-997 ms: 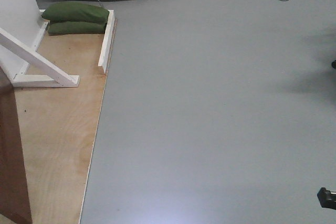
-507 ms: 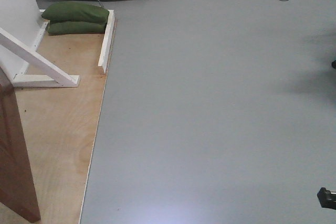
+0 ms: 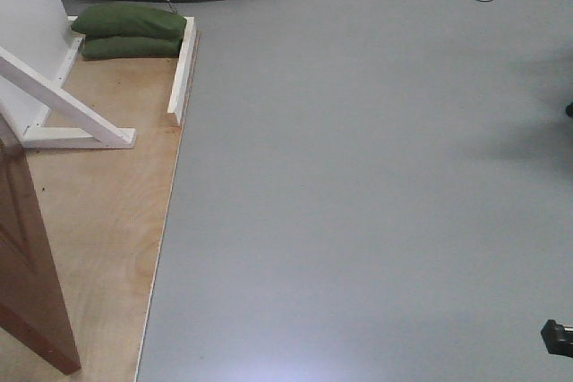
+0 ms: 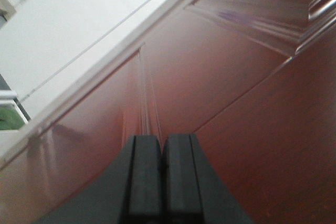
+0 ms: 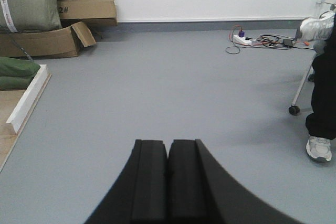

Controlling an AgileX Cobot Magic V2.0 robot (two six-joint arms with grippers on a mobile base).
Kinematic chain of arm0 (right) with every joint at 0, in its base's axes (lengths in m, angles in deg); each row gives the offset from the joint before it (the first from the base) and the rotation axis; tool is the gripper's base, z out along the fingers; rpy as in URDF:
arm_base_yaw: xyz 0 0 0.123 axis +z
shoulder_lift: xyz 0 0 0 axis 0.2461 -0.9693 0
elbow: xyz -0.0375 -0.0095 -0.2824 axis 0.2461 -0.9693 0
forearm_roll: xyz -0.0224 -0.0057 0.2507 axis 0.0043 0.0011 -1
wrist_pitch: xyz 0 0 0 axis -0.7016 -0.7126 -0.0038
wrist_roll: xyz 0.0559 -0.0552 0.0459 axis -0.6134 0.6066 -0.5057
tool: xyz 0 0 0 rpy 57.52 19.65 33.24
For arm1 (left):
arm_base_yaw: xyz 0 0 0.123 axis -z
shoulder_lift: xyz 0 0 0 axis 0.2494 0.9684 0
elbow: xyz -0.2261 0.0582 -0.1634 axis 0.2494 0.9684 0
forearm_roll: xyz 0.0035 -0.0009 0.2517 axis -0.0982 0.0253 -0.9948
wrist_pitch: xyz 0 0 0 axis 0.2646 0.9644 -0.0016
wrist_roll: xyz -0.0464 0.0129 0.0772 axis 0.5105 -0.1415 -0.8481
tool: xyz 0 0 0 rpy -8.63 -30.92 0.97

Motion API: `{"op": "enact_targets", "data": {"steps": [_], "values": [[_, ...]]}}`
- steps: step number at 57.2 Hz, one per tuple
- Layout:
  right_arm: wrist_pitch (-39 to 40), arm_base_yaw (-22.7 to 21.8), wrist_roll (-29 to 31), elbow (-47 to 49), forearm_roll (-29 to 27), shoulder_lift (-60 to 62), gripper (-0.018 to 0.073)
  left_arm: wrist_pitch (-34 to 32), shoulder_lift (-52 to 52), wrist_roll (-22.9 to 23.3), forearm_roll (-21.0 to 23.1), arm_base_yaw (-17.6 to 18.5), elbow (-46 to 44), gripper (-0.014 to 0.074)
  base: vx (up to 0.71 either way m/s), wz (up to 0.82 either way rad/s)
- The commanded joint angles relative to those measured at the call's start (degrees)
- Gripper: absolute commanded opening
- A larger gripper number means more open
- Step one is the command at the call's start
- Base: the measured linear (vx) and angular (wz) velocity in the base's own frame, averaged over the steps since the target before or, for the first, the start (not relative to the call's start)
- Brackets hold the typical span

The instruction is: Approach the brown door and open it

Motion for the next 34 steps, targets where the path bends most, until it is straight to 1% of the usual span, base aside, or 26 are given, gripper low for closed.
{"op": "enact_targets", "data": {"steps": [1, 12, 21, 34], "values": [[4.7, -0.3, 0.3, -0.4, 0.4, 0.8, 0.0000, 3.4, -2.7, -0.7, 1.9, 2.0, -2.1, -0.0003, 0.00, 0.00], [4.7, -0.3, 0.3, -0.4, 0.4, 0.8, 0.0000, 7.3, -2.7, -0.7, 2.1, 4.7, -2.1, -0.0003, 0.00, 0.00], [4.7, -0.3, 0.3, -0.4, 0.4, 0.8, 0.0000, 7.1, -2.7, -0.7, 2.9, 8.2, -2.1, -0.0003, 0.00, 0.00], [4.7, -0.3, 0.3, -0.4, 0.4, 0.8, 0.0000, 6.0, -2.7, -0.7, 2.9, 13.3, -2.1, -0.0003, 0.00, 0.00]]}}
